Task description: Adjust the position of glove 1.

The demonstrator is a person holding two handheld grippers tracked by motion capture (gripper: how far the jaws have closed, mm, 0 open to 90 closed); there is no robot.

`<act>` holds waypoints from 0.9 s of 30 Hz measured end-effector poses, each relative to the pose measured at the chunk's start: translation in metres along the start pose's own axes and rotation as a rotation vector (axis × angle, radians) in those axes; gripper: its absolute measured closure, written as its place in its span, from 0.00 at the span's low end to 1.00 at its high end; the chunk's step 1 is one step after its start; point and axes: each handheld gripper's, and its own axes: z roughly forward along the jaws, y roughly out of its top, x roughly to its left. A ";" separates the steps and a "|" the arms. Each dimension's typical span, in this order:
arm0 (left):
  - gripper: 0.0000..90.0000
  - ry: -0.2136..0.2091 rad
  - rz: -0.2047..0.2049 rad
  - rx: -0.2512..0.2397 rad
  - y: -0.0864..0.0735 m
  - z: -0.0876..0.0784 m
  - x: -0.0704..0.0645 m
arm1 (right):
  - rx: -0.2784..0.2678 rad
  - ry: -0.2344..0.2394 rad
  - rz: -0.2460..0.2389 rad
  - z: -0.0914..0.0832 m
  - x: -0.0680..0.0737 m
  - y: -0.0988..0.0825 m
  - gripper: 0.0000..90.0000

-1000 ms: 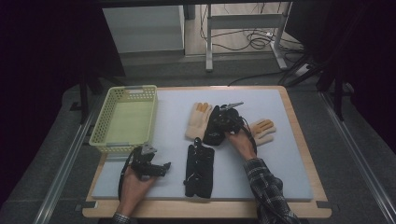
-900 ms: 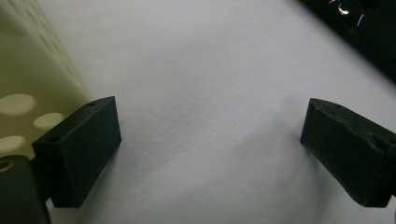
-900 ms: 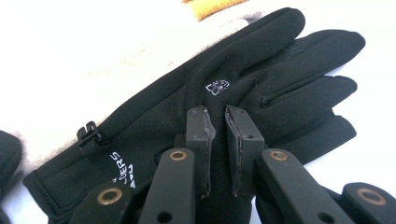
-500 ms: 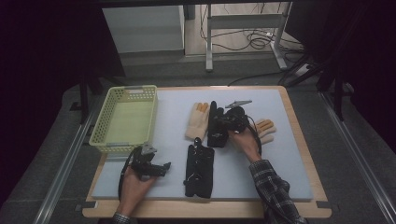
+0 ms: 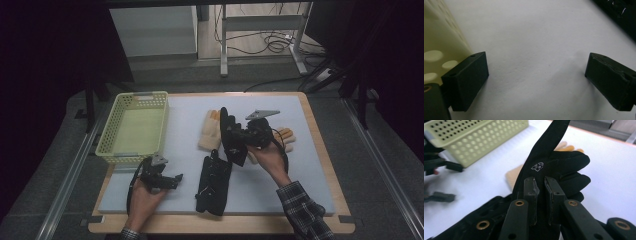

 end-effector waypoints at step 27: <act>0.06 0.000 -0.004 -0.004 0.000 0.000 0.000 | 0.010 0.107 0.042 0.003 0.096 -0.047 0.86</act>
